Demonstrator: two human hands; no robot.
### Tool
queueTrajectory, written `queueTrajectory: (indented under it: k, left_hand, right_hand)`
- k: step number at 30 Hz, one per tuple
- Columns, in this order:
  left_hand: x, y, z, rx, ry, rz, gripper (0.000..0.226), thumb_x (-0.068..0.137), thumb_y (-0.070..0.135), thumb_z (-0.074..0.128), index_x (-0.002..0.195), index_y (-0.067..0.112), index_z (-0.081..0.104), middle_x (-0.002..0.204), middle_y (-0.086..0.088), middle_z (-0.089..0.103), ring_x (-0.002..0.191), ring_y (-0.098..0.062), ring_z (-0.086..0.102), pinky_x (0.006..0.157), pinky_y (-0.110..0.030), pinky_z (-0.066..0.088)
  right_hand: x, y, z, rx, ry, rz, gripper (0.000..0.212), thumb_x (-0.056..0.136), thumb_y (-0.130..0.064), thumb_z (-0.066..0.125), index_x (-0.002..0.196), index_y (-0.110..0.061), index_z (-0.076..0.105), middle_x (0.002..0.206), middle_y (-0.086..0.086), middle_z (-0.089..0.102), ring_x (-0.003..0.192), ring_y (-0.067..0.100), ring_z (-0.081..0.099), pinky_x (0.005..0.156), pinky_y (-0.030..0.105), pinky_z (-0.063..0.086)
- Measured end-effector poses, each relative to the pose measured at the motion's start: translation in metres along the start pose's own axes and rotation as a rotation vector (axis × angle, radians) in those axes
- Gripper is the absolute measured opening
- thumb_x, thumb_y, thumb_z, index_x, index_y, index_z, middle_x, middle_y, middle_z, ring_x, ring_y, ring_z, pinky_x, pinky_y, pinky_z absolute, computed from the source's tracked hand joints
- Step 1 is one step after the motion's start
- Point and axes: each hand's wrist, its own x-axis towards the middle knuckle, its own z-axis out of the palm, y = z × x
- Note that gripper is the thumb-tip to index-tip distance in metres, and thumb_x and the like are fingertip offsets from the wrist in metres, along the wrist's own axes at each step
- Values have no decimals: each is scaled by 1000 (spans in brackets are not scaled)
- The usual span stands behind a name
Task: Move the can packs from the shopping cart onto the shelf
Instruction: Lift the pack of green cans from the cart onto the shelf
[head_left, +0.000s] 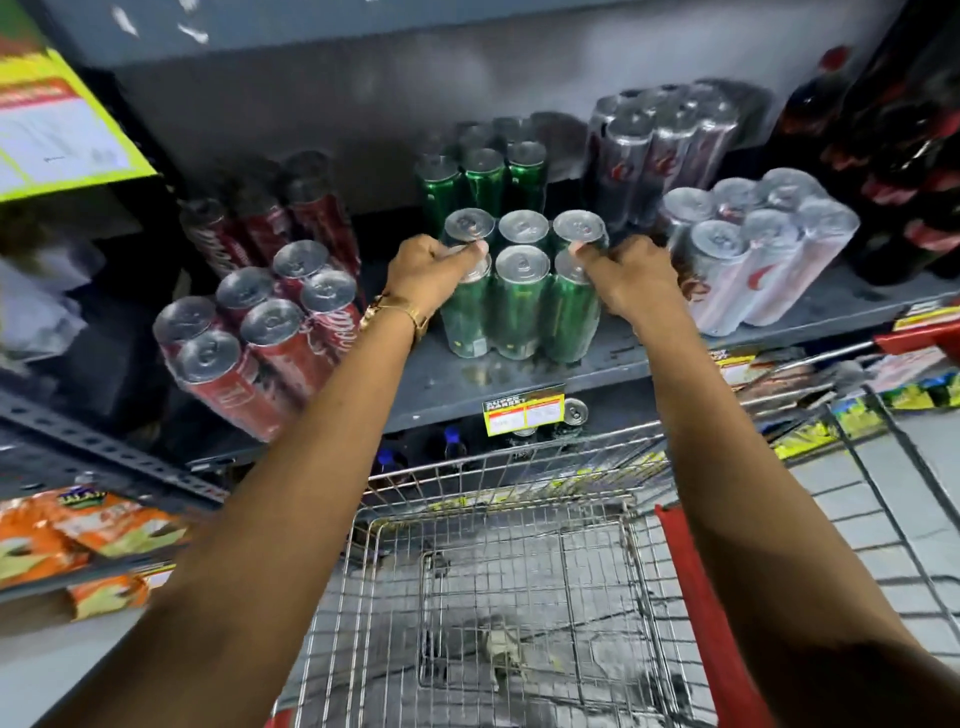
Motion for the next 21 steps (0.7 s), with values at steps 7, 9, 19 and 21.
queueTrajectory:
  k: [7,9,19,21]
  left_hand:
    - [-14,-2,-1,-25,10,6,42,77,51,67,63,22,41,66,10,47,68,-13,48,55,-24,35]
    - [-20,-1,-1,-31,14,-8,43,78,50,67,62,22,38,67,10,46,74,-16,49,57,-25,34]
    - [-61,-15,9,-75,71,-1,44,81,51,64,89,10,49,86,-3,57,79,-22,54,66,-27,36]
    - [-62,-16,9,-71,85,-3,45,82,51,62,91,10,47,85,-2,56,81,-22,53,69,-27,34]
  right_hand:
    - [-3,-5,6,-1,-62,37,56,95,-42,49,126,5,52,135,28,53,124,41,51,97,37,43]
    - [-7,-7,3,51,-95,73,54,96,-41,48,128,3,51,135,25,53,124,39,51,95,36,42]
    - [30,34,19,391,-178,56,70,59,-62,67,110,-14,67,116,13,70,107,31,66,98,53,51]
    - [24,32,18,393,-156,55,72,59,-64,64,108,-12,67,113,13,70,105,30,66,97,50,53]
